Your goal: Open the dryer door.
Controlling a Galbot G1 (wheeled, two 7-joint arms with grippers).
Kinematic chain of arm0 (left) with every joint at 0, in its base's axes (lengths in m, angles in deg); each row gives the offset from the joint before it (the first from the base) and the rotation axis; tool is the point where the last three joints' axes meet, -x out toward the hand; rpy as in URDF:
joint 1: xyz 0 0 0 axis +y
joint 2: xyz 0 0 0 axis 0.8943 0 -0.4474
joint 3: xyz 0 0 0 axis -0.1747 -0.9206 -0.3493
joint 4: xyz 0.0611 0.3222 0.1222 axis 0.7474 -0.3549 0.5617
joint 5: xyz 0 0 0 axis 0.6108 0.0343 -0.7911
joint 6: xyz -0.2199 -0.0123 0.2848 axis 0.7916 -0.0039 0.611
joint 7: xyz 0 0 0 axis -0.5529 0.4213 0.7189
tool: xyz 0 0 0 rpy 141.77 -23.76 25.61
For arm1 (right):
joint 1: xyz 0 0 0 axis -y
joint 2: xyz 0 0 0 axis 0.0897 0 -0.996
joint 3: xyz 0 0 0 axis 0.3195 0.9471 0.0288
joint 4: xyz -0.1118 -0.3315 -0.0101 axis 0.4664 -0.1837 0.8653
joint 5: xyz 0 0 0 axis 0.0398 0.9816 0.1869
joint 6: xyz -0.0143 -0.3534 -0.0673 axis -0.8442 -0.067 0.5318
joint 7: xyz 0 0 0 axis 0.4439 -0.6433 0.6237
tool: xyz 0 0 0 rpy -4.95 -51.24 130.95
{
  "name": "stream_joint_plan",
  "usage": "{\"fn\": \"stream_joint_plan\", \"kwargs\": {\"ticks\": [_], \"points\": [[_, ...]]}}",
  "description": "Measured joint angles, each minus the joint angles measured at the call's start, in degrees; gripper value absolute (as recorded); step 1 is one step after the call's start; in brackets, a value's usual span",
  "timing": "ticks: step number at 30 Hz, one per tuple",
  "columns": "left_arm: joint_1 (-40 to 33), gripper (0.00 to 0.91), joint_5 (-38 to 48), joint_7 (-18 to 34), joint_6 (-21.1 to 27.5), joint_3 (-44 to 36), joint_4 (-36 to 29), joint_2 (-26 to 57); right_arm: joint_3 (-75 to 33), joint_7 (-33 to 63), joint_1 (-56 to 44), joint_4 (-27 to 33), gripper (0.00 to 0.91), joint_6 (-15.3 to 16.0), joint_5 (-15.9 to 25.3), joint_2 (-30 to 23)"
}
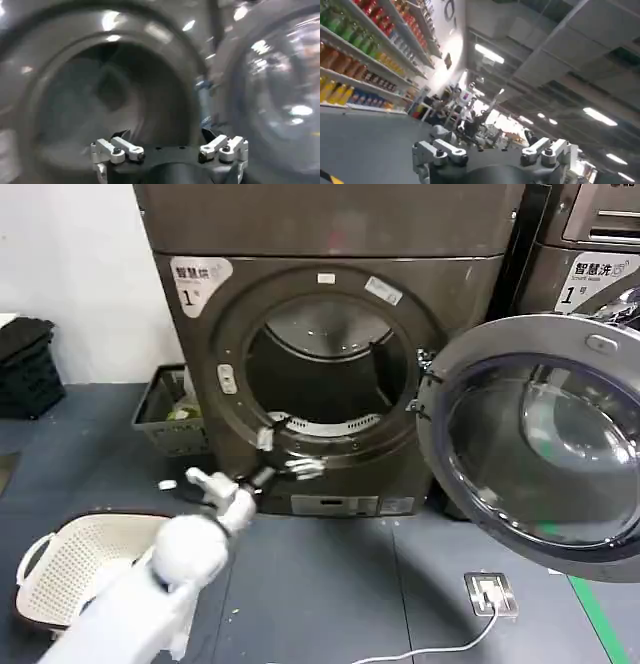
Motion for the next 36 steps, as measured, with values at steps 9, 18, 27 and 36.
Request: {"fn": "stream_joint_plan", "kwargs": {"ticks": [9,18,27,36], "points": [[12.0,0.907,10.1,5.9,9.1,16.4,-3.0,3.4,1.9,-0.1,1.5,-0.9,0.907,1.1,0.1,2.0],[23.3,0.907,23.2,16.5,19.5,30.3,-4.9,5.7,4.8,0.0,2.8,-1.8,0.907,1.5,0.1,3.4],[25.6,0.907,45.6,33.6,27.4,37.8,-6.6,8.6,6.5,0.0,3.4,-2.3,0.907,1.4,0.0,4.0],[22.3,0.907,69.7,49.5,27.4,36.7,-3.2,13.0,6.9,-0.1,3.1,-2.3,0.907,1.2,-0.7,3.6]]}}
